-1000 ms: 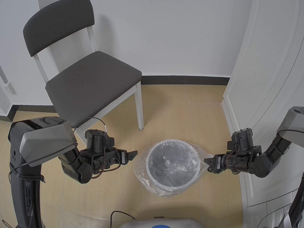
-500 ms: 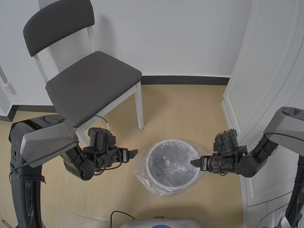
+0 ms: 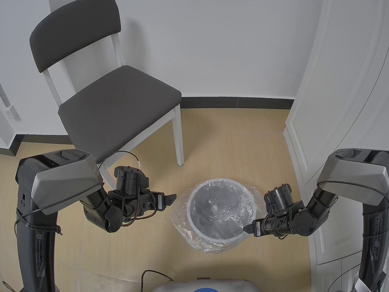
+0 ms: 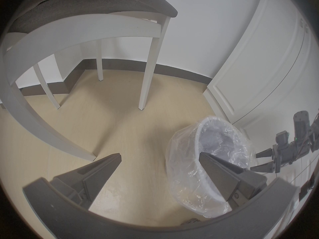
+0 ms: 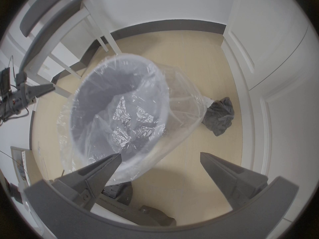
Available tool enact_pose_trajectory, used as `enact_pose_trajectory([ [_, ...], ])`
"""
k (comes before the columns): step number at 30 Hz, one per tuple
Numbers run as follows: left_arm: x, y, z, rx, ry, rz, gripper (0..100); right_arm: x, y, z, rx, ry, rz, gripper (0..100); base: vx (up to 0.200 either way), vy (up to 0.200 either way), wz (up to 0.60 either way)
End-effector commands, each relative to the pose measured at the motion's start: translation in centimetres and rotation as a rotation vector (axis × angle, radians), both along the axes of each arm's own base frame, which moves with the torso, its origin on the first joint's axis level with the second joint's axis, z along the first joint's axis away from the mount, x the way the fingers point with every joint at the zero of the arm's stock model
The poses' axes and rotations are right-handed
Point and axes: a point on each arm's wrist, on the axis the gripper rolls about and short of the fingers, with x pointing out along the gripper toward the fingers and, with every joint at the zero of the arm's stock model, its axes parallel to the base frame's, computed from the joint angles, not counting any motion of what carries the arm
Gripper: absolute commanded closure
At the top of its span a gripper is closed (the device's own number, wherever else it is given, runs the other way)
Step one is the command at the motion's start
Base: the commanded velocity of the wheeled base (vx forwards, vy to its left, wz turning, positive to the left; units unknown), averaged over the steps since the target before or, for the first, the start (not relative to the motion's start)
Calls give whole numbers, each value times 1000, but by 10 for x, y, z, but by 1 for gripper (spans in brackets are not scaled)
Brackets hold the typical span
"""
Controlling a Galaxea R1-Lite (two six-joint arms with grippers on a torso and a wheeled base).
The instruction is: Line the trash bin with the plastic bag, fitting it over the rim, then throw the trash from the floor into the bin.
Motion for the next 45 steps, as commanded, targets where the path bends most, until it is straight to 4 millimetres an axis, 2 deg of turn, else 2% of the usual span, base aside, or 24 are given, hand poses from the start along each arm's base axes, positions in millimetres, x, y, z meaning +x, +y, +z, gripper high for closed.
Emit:
enact_pose_trajectory([
  [1, 1, 0, -7, 3, 11, 2, 0, -2, -1, -16, -46, 41, 10, 0, 0, 0, 0],
  [9, 0, -1, -14, 11, 27, -2, 0, -8, -8, -21, -121, 59, 78, 0, 0, 0, 0],
  [16, -7, -9, -35, 34, 79, -32, 0, -1, -4, -37, -227, 37, 23, 0, 0, 0, 0],
  [19, -11, -12, -38, 41, 93, -49, 0, 3, -3, -35, -213, 16, 6, 0, 0, 0, 0],
  [21, -12, -14, -39, 42, 95, -55, 0, 9, -6, -27, -173, -15, -14, 0, 0, 0, 0],
  [25, -13, -14, -41, 46, 104, -57, 0, 10, -6, -17, -109, -28, -14, 0, 0, 0, 0],
  [29, -13, -15, -45, 51, 111, -60, 0, 11, -5, -18, -105, -31, -18, 0, 0, 0, 0],
  [32, -11, -16, -46, 50, 109, -60, 0, 12, -5, -21, -111, -28, -20, 0, 0, 0, 0],
  [34, -4, -18, -55, 59, 126, -60, 0, 19, -2, -22, -111, -36, -20, 0, 0, 0, 0],
  [39, 17, -18, -50, 98, 208, -33, 0, 35, 1, -20, -167, 1, -5, 0, 0, 0, 0],
  [45, 35, -3, -48, 136, 182, -29, 0, 53, 3, -16, -191, 39, -8, 0, 0, 0, 0],
])
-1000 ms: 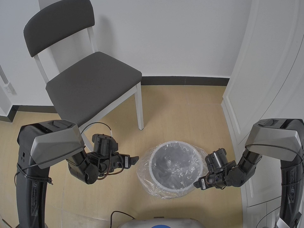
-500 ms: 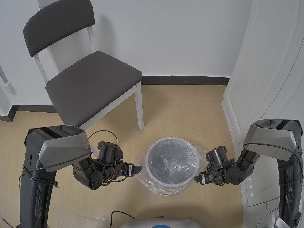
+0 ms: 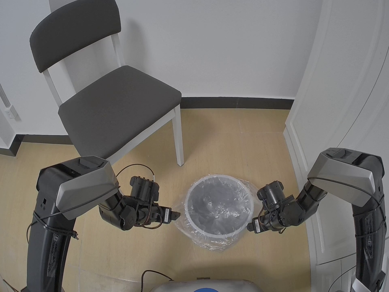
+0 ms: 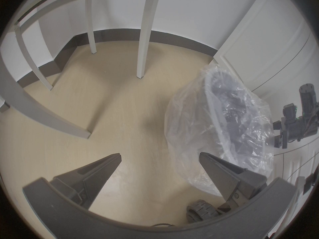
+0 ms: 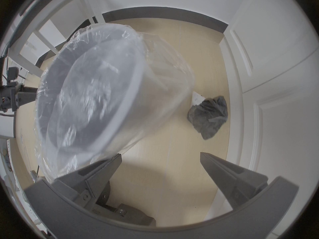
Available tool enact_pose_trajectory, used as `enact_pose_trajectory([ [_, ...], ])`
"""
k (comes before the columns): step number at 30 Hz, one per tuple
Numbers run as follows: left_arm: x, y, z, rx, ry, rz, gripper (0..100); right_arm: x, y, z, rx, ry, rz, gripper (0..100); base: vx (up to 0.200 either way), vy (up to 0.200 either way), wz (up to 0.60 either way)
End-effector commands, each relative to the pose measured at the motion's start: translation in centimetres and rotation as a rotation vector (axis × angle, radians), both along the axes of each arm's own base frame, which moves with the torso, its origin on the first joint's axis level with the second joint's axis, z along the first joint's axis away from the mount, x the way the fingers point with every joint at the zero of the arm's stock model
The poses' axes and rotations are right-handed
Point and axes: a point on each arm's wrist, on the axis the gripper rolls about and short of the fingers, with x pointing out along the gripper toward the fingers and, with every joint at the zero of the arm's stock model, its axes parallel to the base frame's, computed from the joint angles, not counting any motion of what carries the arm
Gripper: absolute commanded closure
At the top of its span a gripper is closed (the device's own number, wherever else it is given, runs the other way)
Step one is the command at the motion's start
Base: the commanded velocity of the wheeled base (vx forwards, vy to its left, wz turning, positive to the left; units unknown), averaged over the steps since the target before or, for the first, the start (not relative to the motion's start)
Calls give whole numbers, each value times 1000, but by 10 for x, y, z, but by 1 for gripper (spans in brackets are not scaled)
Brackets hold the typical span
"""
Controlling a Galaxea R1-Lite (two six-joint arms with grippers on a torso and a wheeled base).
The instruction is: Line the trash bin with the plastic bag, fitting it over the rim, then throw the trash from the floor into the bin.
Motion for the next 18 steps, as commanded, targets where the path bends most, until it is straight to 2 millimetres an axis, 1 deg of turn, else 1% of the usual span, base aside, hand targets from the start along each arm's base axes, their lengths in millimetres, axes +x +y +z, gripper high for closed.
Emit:
enact_pose_trajectory([
  [1, 25, 12, 2, 31, -44, 4, 0, 26, 6, 4, -4, -28, -1, 0, 0, 0, 0],
  [5, 40, 8, 4, 50, -53, -8, 0, 39, 12, -1, -16, -15, 9, 0, 0, 0, 0],
  [7, 42, 8, 5, 53, -46, -9, 0, 43, 14, -3, -13, -18, 7, 0, 0, 0, 0],
  [8, 48, 7, 6, 56, -35, -5, 0, 51, 17, -6, -3, -33, 5, 0, 0, 0, 0],
  [11, 55, 8, 6, 59, -30, 2, 0, 59, 20, -4, 4, -52, 2, 0, 0, 0, 0],
  [13, 55, 8, 7, 59, -31, 2, 0, 59, 21, -5, 3, -51, 2, 0, 0, 0, 0],
  [15, 52, 10, 6, 64, -20, 2, 0, 55, 15, -3, -4, -32, -5, 0, 0, 0, 0],
  [16, 49, 12, 6, 66, -13, 4, 0, 51, 8, 2, -8, -25, -14, 0, 0, 0, 0],
  [18, 41, 20, 10, 75, 0, 12, 0, 42, -5, 17, -11, -25, -27, 0, 0, 0, 0],
])
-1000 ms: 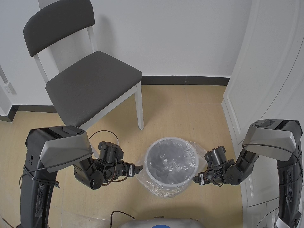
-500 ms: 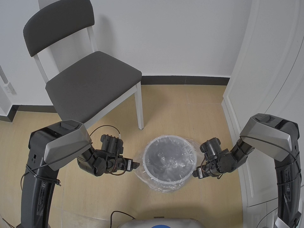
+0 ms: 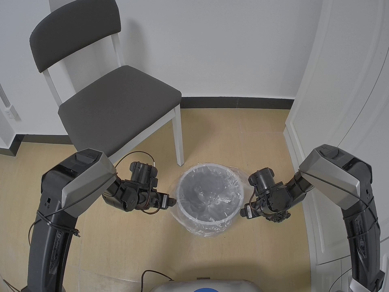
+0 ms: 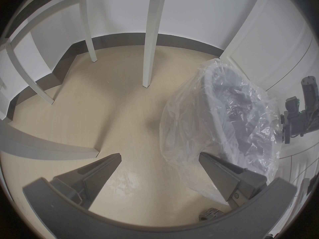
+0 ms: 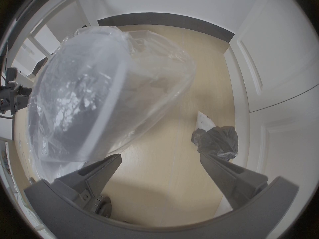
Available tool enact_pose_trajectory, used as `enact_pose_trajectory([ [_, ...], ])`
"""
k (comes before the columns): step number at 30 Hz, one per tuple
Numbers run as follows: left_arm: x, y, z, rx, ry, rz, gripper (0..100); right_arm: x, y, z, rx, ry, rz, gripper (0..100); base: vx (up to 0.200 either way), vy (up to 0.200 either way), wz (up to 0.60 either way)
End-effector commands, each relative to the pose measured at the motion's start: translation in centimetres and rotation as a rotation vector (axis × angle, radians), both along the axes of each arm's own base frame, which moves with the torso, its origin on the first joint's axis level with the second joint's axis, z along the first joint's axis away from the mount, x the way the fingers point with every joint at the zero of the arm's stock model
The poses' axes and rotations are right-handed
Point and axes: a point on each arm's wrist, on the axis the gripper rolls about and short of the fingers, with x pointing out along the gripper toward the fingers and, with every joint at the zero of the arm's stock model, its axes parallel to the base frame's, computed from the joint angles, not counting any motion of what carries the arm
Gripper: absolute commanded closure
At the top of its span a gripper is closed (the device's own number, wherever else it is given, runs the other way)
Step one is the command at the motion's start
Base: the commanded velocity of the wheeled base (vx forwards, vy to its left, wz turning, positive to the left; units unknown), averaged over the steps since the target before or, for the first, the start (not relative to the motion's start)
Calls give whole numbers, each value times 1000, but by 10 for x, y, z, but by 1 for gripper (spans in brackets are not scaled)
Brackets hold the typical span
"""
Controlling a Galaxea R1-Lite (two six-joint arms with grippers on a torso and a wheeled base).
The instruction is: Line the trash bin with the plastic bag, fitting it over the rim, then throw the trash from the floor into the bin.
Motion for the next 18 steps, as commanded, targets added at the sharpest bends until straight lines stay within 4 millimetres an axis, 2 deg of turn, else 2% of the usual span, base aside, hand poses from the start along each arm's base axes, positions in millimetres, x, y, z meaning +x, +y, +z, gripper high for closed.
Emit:
enact_pose_trajectory([
  [1, -11, 13, 1, 14, 29, 14, 0, -15, -23, 16, -10, 24, -28, 0, 0, 0, 0],
  [2, -18, 19, 8, 9, 33, 18, 0, -25, -30, 33, 7, 8, -36, 0, 0, 0, 0],
  [3, -18, 19, 8, 9, 33, 18, 0, -25, -30, 33, 7, 8, -36, 0, 0, 0, 0],
  [5, -29, 26, 15, 1, 25, 27, 0, -42, -35, 63, 36, -63, -22, 0, 0, 0, 0],
  [6, -29, 26, 14, 0, 24, 27, 0, -42, -34, 64, 37, -65, -19, 0, 0, 0, 0],
  [7, -34, 28, 13, -7, 2, 27, 0, -49, -31, 78, 58, -113, 6, 0, 0, 0, 0],
  [9, -41, 28, 11, -14, -19, 22, 0, -50, -22, 91, 83, -162, 24, 0, 0, 0, 0],
  [12, -51, 29, 9, -25, -50, 16, 0, -51, 8, 99, 135, -212, 61, 0, 0, 0, 0],
  [13, -53, 30, 8, -26, -53, 16, 0, -51, 11, 99, 142, -214, 62, 0, 0, 0, 0],
  [15, -61, 30, 4, -32, -69, 10, 0, -47, 31, 95, 168, -216, 73, 0, 0, 0, 0],
  [18, -65, 32, 2, -46, -103, 12, 0, -36, 43, 84, 172, -219, 82, 0, 0, 0, 0],
])
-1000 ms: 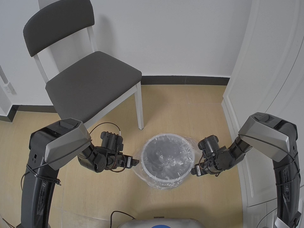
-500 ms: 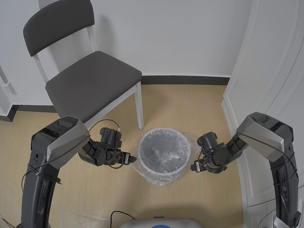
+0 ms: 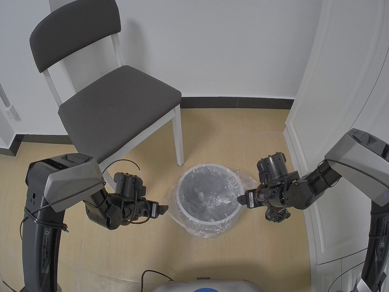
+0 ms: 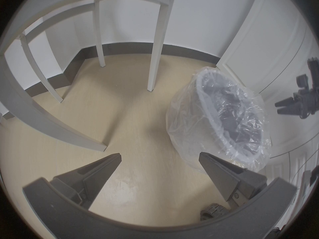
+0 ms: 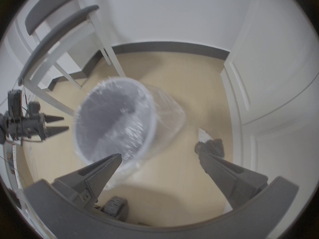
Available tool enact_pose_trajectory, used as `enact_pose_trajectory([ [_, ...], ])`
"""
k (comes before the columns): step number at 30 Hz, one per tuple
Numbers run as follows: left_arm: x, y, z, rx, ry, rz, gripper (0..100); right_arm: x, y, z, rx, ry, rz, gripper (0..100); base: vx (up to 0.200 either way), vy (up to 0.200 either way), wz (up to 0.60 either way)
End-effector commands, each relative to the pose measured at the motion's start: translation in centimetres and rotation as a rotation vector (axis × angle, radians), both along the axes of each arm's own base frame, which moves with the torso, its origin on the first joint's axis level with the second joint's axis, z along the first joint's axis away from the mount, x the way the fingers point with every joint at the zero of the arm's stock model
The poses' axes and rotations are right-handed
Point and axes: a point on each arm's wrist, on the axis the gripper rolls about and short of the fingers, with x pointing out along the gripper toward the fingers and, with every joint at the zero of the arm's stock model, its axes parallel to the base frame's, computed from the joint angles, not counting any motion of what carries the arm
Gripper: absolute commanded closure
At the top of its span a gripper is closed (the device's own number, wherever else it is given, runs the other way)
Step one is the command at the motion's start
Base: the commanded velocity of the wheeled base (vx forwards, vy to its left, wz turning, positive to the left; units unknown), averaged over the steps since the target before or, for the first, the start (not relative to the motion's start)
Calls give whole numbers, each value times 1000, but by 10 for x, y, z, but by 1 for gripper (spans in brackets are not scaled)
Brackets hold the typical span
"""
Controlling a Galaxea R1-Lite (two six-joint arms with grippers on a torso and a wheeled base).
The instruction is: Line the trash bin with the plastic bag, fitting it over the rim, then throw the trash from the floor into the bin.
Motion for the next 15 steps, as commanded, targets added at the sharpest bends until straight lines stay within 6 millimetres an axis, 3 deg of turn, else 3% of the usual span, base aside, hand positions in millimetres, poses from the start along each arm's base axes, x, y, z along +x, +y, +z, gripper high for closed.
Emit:
enact_pose_trajectory([
  [1, -17, 5, -3, -11, -25, 0, 0, 12, 38, -1, 46, -54, 40, 0, 0, 0, 0],
  [6, -16, 6, -6, -15, -36, 3, 0, 31, 55, -20, 21, -78, -14, 0, 0, 0, 0],
  [10, -17, 7, -7, -14, -30, 7, 0, 43, 56, -27, -14, -19, -36, 0, 0, 0, 0],
  [15, -17, 7, -6, -18, -33, 11, 0, 52, 59, -22, 16, -11, -74, 0, 0, 0, 0],
])
